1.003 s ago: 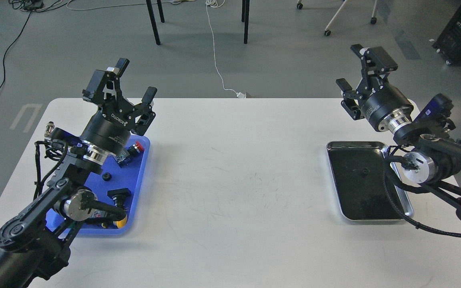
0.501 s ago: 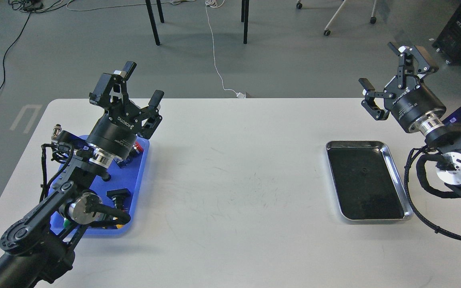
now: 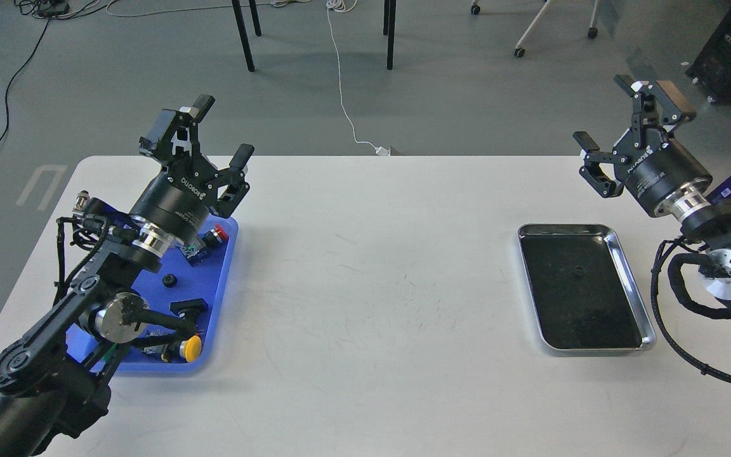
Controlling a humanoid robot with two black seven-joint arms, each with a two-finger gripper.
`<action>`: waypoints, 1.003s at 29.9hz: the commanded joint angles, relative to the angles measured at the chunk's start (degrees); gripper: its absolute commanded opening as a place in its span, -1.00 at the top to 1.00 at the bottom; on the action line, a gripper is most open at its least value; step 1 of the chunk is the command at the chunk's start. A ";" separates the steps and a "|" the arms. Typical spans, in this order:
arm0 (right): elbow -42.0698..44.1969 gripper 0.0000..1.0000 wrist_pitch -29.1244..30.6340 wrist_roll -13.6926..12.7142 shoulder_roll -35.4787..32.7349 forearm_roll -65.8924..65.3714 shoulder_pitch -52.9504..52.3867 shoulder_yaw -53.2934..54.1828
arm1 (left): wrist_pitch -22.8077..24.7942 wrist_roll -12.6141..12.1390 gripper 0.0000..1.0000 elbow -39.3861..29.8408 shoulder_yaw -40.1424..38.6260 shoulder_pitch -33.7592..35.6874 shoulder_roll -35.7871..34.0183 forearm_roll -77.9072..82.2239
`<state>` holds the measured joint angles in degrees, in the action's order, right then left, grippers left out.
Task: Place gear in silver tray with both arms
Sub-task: 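Raise the right gripper away from the silver tray, then move the left gripper back over the blue tray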
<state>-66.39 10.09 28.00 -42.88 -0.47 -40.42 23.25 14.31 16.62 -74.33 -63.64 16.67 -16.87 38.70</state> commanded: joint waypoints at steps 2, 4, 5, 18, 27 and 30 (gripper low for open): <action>1.62 -0.97 6.07 0.00 0.34 0.03 1.74 -0.05 | 0.19 0.17 -0.96 0.51 -0.08 0.29 -3.15 0.06; 1.88 -0.97 7.04 0.00 0.69 0.03 1.75 -0.14 | 0.63 0.52 -0.96 0.59 0.01 1.61 -6.49 0.15; 1.97 -0.97 7.13 0.00 1.04 0.03 1.75 -0.22 | 0.81 0.61 -0.96 0.33 0.27 2.22 -7.64 0.41; 2.50 -0.97 6.78 0.00 4.20 -0.15 1.74 0.13 | 13.69 11.38 -0.96 -3.80 2.73 8.73 -28.73 40.36; 2.59 -0.97 6.78 0.00 4.20 -0.41 1.83 -0.31 | 13.69 11.38 -0.96 -1.61 18.35 11.46 -35.51 82.13; 2.59 -0.97 6.78 0.00 4.20 -0.50 1.92 -0.40 | 7.86 11.38 -0.95 3.04 25.82 12.77 -35.08 86.19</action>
<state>-63.75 16.87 28.00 -38.66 -0.89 -38.57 22.93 26.41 28.03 -75.17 -44.48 28.17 -52.21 120.46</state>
